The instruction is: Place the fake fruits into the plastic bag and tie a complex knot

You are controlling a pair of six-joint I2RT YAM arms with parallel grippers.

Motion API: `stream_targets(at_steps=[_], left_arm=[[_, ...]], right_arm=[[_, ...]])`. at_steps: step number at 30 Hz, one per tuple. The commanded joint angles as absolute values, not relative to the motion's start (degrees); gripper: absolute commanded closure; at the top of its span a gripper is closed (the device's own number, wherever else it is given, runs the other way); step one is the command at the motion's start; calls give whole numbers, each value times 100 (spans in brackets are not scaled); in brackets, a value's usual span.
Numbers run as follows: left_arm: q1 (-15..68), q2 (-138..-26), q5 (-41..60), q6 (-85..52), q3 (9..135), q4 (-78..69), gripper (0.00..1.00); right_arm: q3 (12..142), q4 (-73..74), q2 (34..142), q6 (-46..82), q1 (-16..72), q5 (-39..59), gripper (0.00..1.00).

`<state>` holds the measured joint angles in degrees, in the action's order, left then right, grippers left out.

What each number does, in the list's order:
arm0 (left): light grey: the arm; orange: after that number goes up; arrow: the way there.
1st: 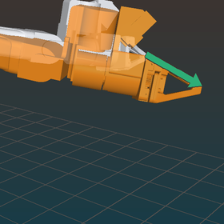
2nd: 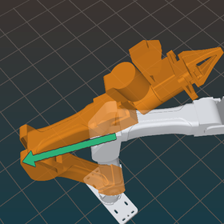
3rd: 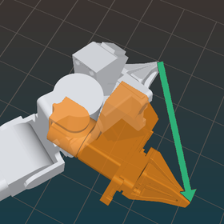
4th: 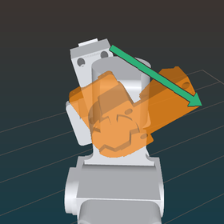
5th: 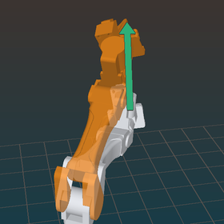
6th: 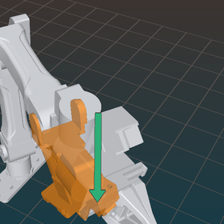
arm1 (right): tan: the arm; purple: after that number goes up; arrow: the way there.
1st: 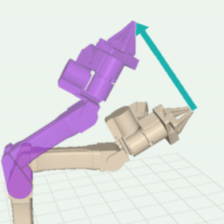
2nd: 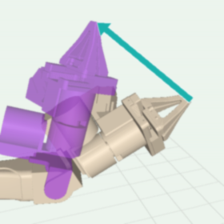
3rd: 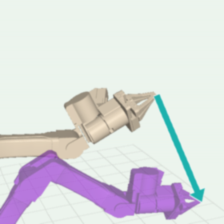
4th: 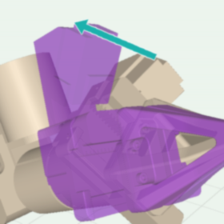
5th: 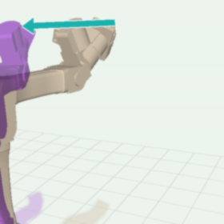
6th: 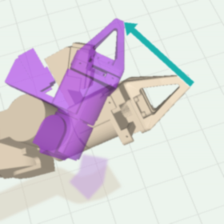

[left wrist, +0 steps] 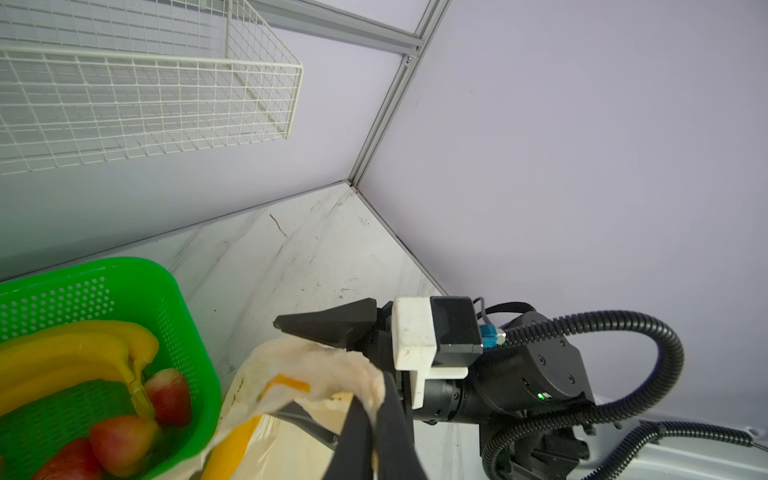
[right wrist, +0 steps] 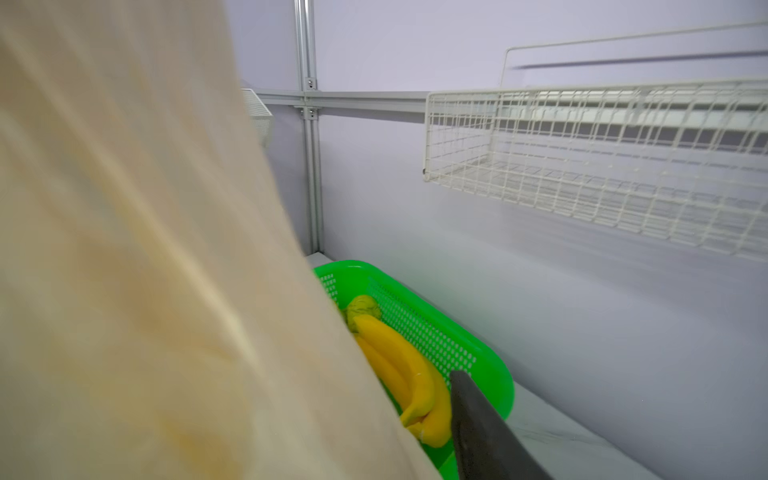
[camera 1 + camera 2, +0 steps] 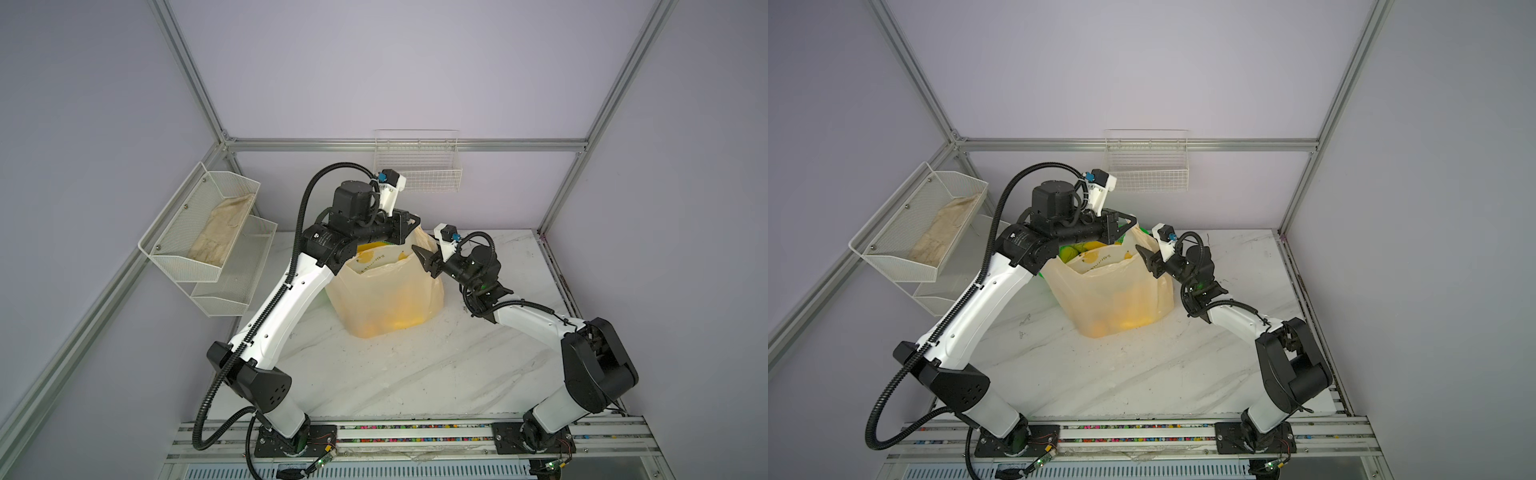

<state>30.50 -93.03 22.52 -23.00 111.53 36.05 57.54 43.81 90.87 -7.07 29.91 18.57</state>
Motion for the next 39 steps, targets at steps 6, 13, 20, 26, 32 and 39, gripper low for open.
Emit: stream_targets(at_steps=[6, 13, 20, 26, 32, 39], left_arm=[[3040, -9182, 2496, -2593, 10943, 3084, 100], [3033, -9274, 2413, -2514, 10925, 3120, 100], [3032, -9341, 2448, -2547, 10873, 3116, 100], [3033, -9422, 2495, -2610, 10916, 3118, 100], [3032, -9483, 2455, -2662, 10917, 3119, 100], [3032, -9562, 2389, -2786, 10894, 3087, 100]], right_arm=[[5914, 5137, 9002, -895, 3599, 519, 22], [5666, 5304, 8816, -900, 3674, 335, 20], [6018, 5563, 9014, -835, 4069, -672, 9], [6388, 5510, 9463, -872, 4235, -1598, 19], [6278, 5527, 9807, -827, 4295, -2703, 47], [5606, 5704, 9880, -745, 4313, -3376, 75]])
